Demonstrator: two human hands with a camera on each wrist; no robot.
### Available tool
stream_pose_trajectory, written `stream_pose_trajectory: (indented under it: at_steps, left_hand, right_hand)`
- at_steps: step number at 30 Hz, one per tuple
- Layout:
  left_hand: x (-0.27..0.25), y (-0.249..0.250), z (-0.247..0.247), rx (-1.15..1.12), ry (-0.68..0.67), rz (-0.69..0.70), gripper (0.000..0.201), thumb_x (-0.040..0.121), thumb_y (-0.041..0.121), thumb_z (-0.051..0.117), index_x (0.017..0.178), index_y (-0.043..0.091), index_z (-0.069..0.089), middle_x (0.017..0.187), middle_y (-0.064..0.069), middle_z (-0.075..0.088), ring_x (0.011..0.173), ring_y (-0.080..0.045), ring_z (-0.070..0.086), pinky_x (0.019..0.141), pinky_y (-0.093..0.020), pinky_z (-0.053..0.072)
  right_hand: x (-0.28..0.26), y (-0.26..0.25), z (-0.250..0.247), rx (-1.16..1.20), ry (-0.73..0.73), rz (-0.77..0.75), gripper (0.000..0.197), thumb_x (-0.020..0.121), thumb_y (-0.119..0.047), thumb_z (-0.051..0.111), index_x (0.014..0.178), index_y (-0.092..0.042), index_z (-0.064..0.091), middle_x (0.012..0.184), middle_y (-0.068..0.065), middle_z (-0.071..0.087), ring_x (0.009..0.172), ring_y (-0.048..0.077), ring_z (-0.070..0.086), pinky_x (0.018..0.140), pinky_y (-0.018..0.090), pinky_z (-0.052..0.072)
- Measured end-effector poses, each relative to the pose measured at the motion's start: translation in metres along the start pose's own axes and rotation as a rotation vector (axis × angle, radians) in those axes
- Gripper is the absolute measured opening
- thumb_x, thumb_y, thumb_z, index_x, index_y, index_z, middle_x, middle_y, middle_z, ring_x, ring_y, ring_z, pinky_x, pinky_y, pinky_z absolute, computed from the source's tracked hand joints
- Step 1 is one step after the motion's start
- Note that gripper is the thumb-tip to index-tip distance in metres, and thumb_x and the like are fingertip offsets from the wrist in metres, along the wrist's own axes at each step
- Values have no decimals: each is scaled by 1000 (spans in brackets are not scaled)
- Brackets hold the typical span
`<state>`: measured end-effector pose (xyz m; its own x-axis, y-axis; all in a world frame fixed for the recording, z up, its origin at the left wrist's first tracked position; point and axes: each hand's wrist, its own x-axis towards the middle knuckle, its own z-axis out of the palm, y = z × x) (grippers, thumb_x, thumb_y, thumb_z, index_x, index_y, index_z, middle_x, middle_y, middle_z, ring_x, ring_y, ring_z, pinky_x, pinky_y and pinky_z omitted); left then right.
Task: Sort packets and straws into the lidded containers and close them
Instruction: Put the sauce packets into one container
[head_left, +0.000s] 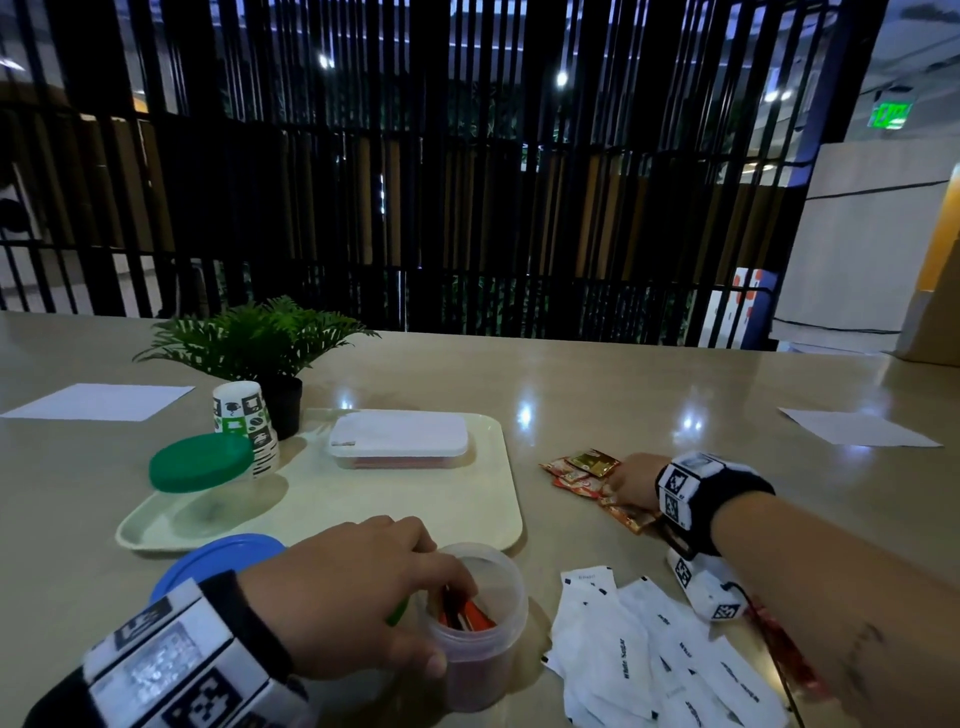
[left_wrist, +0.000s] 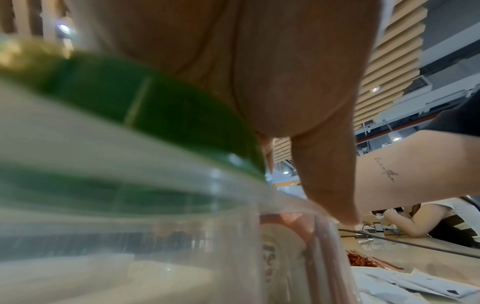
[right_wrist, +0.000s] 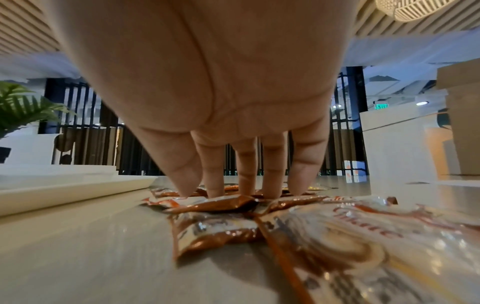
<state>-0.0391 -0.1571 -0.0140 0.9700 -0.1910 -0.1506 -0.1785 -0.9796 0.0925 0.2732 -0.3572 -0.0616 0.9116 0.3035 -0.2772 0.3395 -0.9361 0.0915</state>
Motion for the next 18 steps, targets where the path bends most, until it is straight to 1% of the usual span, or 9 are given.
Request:
stream_pose_trajectory:
  at_steps: [2,5,7,8,10,12,14,16,18]
  left_hand:
    - [0,-1,0,-4,-7,-4,54,83,63,58,131,61,34,133,19,38,121,-5,36,103,-31,35]
    - [0,-1,1,-9,-11,-7,54,83,63,59,131,61,33,134,20,38,121,-5,36,104,-31,35]
    - [0,0,1,-6,-14,-9,54,83,63,58,131,61,34,135,19,38,122,-5,36,104,-31,35]
    - [0,0,1,-2,-15,-10,54,84,63,58,132,60,34,135,19,38,122,-6,36,104,-31,35]
    - [0,1,1,7,-12,-14,54,84,63,58,132,60,34,136,18,37,123,-6,36,104,-31,35]
    - [0,1,1,5,-11,-19,54,84,63,58,132,59,34,135,19,37,123,-6,36,104,-31,35]
    - [0,1,2,-3,-14,-25,54,84,62,59,131,60,34,134,19,37,123,-6,36,105,-32,36]
    - [0,1,2,-3,-11,-24,53,83,62,58,131,60,34,134,19,38,122,-6,37,104,-33,36]
    - [0,2,2,-1,-8,-26,53,83,63,59,130,60,34,132,18,39,120,-6,37,103,-33,37]
  right_hand:
    - [35,11,8,-56,12,16,34,92,-39,55,117,-18,66,118,4,62,108,19,60,95,31,46]
    - [0,-2,1,-111,9,67,41,71,-54,70,97,-22,68,94,0,60,83,20,58,75,29,52]
    - [11,2,6,-8,8,95,40,71,-53,71,85,-16,65,83,1,62,71,19,57,60,25,47]
    - [8,2,3,-35,-8,106,42,71,-52,71,86,-14,65,81,1,64,68,18,57,58,25,46]
    - [-5,2,2,-15,20,68,48,71,-48,75,103,-13,66,91,1,67,70,14,61,62,25,49]
    - [8,10,10,42,41,68,50,71,-42,78,111,-17,62,98,-4,63,84,14,64,75,28,54]
    - [0,12,9,-7,30,59,41,70,-39,78,104,-24,60,88,-8,59,80,12,62,73,27,54]
    - [-2,15,12,-33,25,53,31,73,-41,75,95,-25,62,84,-3,56,73,13,55,68,25,50]
    - [-2,15,12,20,73,53,40,70,-50,77,90,-18,65,79,1,60,69,17,55,63,26,49]
